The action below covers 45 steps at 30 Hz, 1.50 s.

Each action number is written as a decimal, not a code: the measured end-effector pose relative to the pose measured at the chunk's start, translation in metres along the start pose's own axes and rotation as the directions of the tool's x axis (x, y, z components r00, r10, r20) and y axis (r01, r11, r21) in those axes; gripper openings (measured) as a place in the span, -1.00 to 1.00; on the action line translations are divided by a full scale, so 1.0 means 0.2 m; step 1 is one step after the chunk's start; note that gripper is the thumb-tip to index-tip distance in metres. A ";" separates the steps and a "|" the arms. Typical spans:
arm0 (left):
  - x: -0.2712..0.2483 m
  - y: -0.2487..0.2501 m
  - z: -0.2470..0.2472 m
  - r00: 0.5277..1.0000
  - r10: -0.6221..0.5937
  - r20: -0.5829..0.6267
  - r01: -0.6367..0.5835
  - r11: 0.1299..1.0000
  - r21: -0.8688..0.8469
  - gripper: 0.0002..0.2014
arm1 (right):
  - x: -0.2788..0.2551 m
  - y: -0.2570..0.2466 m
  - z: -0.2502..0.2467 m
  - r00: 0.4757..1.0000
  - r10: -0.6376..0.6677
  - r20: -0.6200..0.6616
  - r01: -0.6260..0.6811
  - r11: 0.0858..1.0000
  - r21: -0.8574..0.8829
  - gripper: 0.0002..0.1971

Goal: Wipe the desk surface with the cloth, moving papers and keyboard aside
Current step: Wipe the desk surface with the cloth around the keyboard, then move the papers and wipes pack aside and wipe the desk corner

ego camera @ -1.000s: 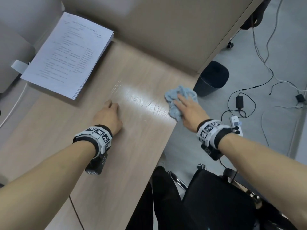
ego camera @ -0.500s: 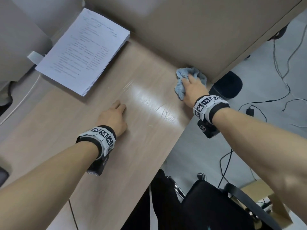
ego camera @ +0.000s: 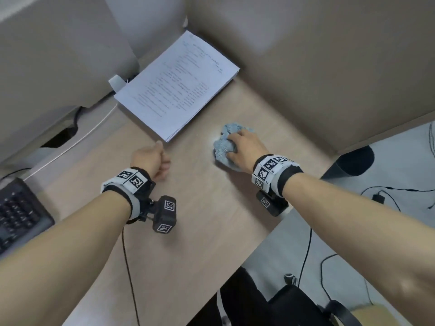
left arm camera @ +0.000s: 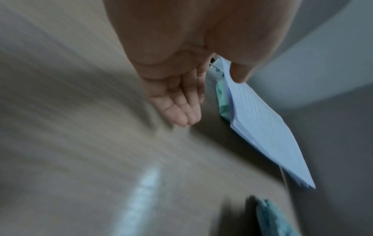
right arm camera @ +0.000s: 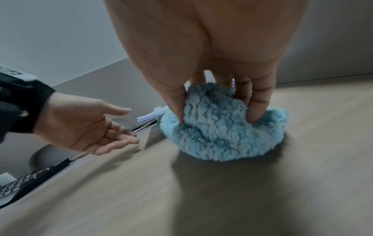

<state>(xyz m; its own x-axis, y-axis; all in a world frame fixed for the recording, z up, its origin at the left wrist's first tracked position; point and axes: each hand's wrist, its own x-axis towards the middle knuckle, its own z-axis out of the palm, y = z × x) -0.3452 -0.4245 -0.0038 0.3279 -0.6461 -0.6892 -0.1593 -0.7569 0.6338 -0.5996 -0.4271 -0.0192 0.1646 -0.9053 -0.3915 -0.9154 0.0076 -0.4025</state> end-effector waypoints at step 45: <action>-0.19 -0.78 -1.04 0.853 -0.291 -0.432 0.300 0.953 -0.049 -0.79 | 0.96 -0.60 -0.15 0.903 -0.380 0.198 0.420 0.692 -0.587 0.02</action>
<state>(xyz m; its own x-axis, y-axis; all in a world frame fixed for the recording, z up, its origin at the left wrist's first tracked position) -0.1392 -0.2611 -0.0033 0.7287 -0.2886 -0.6211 -0.0074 -0.9102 0.4142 -0.4691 -0.6150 -0.0217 0.5696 -0.7365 -0.3648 -0.7800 -0.6244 0.0429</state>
